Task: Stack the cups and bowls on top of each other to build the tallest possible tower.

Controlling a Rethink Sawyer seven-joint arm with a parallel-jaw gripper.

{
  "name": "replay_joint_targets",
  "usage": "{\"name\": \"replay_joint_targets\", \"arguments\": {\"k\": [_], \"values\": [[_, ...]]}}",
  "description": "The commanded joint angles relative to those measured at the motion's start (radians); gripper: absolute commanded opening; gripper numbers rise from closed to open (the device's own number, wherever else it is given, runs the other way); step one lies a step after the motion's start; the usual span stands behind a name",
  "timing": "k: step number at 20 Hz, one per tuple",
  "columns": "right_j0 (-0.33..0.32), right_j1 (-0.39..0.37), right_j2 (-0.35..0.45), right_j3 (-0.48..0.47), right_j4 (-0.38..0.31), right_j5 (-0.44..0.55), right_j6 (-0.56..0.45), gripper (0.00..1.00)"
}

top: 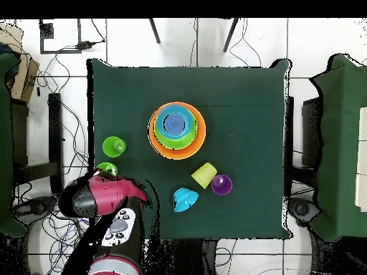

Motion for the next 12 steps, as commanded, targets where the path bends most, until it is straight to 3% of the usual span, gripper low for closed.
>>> {"name": "replay_joint_targets", "arguments": {"k": [1, 12], "values": [[0.001, 0.056, 0.088, 0.007, 0.032, -0.085, 0.158, 1.0], [-0.007, 0.076, 0.092, -0.011, 0.039, -0.097, 0.15, 1.0]]}}
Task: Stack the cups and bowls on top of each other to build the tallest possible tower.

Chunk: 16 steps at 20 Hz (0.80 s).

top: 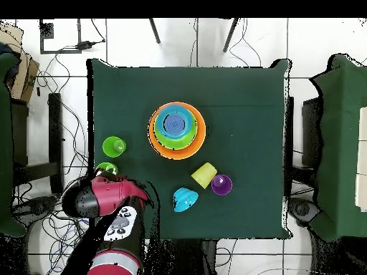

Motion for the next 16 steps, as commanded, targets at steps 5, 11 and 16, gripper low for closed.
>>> {"name": "replay_joint_targets", "arguments": {"k": [5, 11, 16], "values": [[-0.004, 0.048, 0.091, -0.015, 0.044, -0.047, 0.151, 1.0], [0.011, 0.069, 0.085, -0.034, 0.061, -0.05, 0.156, 1.0], [0.026, 0.067, 0.066, -0.039, 0.065, -0.042, 0.153, 0.0]]}}
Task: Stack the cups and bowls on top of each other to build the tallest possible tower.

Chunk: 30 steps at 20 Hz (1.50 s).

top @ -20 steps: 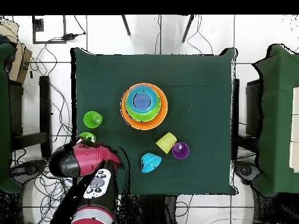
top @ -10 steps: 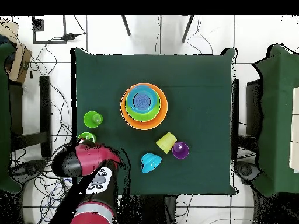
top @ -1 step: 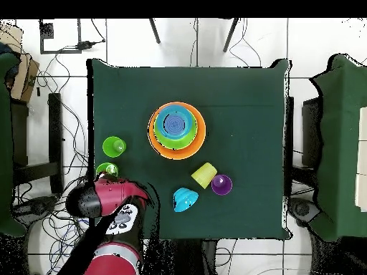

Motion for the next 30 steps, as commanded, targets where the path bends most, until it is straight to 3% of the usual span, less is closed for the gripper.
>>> {"name": "replay_joint_targets", "arguments": {"k": [1, 3, 11, 22, 30], "values": [[0.028, 0.019, 0.058, -0.042, 0.043, -0.036, 0.152, 0.0], [0.049, 0.018, 0.028, -0.052, 0.039, -0.042, 0.15, 0.0], [0.011, -0.008, 0.074, -0.016, 0.046, -0.039, 0.151, 0.0], [-0.039, -0.227, 0.082, 0.068, 0.03, 0.156, 0.091, 0.0], [-0.068, -0.322, 0.097, 0.103, 0.017, 0.238, 0.054, 0.0]]}}
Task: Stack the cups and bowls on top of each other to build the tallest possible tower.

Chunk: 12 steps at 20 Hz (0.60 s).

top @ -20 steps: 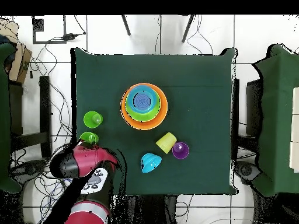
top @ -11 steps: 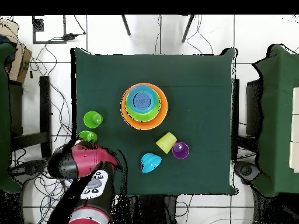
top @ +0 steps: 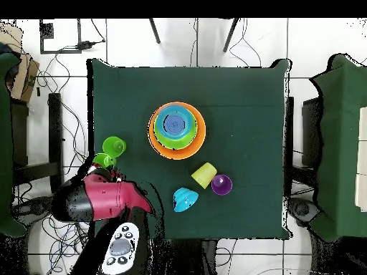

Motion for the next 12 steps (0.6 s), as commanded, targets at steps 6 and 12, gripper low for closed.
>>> {"name": "replay_joint_targets", "arguments": {"k": [6, 12], "values": [[-0.109, -0.152, 0.159, 0.122, 0.005, 0.17, 0.013, 0.0], [-0.168, -0.236, 0.199, 0.157, 0.008, 0.246, -0.028, 0.0]]}}
